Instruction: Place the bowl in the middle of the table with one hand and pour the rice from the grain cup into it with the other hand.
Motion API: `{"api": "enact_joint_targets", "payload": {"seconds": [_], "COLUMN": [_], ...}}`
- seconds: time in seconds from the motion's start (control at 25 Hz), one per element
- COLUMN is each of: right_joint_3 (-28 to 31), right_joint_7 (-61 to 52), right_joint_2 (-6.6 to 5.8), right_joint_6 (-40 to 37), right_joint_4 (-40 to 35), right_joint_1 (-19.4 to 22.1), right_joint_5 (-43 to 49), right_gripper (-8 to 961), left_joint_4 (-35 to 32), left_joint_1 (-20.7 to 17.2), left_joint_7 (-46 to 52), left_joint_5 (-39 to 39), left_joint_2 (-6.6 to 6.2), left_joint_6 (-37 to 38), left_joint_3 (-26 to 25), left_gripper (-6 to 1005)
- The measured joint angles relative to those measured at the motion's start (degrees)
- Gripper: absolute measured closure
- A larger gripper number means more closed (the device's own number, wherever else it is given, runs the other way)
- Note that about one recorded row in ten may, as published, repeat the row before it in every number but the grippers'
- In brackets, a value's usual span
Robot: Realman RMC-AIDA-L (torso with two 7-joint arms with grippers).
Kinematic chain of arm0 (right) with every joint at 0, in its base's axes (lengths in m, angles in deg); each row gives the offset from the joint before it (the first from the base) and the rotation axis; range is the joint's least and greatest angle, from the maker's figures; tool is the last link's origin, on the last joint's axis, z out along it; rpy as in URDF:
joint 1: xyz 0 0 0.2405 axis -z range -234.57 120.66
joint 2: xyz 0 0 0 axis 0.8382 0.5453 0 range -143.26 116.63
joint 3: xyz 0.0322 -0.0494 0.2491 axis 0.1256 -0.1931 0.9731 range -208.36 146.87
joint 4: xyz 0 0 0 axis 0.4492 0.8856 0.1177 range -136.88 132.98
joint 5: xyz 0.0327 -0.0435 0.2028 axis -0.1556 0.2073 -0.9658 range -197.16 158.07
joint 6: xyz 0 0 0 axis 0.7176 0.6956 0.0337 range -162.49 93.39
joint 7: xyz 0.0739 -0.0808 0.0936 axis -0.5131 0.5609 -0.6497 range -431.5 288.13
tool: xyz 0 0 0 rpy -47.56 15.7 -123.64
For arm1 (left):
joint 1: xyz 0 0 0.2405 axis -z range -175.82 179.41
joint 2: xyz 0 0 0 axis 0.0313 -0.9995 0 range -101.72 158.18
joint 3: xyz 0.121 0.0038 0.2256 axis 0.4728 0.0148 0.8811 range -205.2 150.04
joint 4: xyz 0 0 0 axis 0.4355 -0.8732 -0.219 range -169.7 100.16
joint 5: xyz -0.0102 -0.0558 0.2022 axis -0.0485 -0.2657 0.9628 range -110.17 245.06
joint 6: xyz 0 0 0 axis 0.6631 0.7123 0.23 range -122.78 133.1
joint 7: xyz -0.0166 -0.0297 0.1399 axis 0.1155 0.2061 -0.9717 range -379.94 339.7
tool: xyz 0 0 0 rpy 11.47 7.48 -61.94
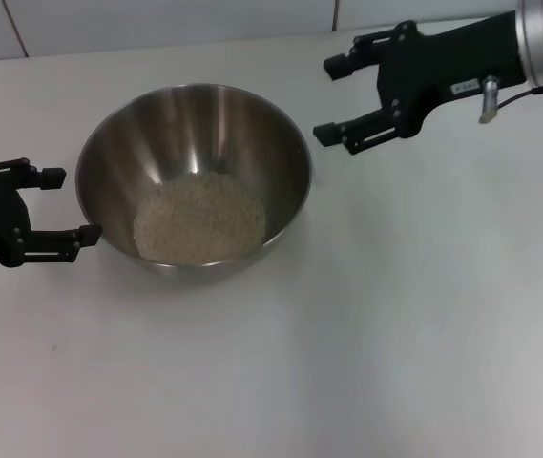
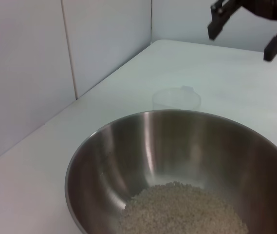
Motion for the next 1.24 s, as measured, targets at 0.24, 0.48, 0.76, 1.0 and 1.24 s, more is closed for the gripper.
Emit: {"api": "enact_joint_targets", "payload": {"seconds": [0.24, 0.48, 0.76, 1.0, 1.24], "right_joint_3": [-1.4, -1.8, -2.2, -2.8, -4.4], "right_joint_7": [-0.8, -1.4, -1.5, -1.5, -1.5], "right_joint_2": [0.0, 0.01, 0.06, 0.06, 0.06], "right_joint_6": [1.1, 1.3, 2.0, 2.8, 4.3], "right_joint_4": [1.2, 1.2, 1.6, 2.5, 2.6], "right_joint_1": [0.0, -0.1, -0.1, -0.4, 0.0], "right_joint_5": [1.0, 2.3, 2.8, 3.8, 4.0], "right_gripper": [126, 126, 127, 127, 127], "left_joint_4": [0.0, 0.0, 0.0, 0.0, 0.0], "left_joint_1": [0.1, 0.3, 0.4, 0.4, 0.4], "left_joint_7": [0.1, 0.1, 0.1, 0.1, 0.1], "left_joint_5": [0.1, 0.1, 0.0, 0.1, 0.1], "left_joint_2": [-0.04, -0.04, -0.05, -0.05, -0.04], "left_joint_6": [0.1, 0.2, 0.2, 0.1, 0.1], "left_joint_3": [0.0, 0.0, 0.0, 0.0, 0.0], "left_gripper": [135, 135, 135, 135, 135]}}
